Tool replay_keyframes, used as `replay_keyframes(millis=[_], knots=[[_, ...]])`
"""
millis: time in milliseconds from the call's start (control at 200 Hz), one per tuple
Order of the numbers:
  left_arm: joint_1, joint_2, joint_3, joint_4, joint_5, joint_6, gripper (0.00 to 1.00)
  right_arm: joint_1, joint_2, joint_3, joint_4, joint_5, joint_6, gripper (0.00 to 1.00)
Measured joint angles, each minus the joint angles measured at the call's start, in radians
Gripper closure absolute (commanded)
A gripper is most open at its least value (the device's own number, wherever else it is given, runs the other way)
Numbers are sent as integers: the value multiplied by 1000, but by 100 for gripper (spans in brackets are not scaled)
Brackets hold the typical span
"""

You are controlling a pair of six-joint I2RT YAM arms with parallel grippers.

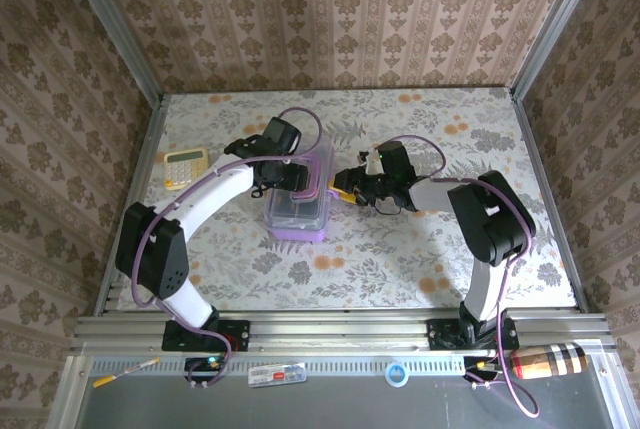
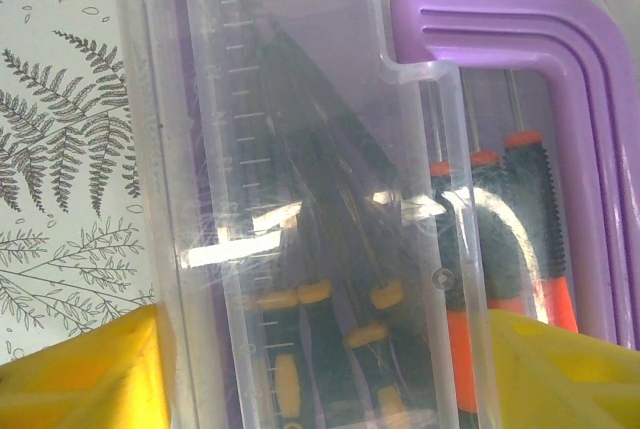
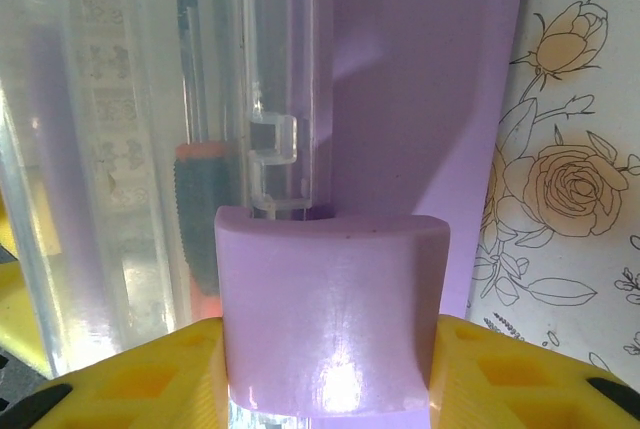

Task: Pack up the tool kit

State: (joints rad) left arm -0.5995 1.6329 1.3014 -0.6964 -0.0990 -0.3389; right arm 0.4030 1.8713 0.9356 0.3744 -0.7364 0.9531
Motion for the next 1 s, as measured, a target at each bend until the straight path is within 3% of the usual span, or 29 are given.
replay_keyframes(millis=[1000], knots=[[-3,2,0,2,-7,0,50,15,-12,33,-107,53,-55,40]])
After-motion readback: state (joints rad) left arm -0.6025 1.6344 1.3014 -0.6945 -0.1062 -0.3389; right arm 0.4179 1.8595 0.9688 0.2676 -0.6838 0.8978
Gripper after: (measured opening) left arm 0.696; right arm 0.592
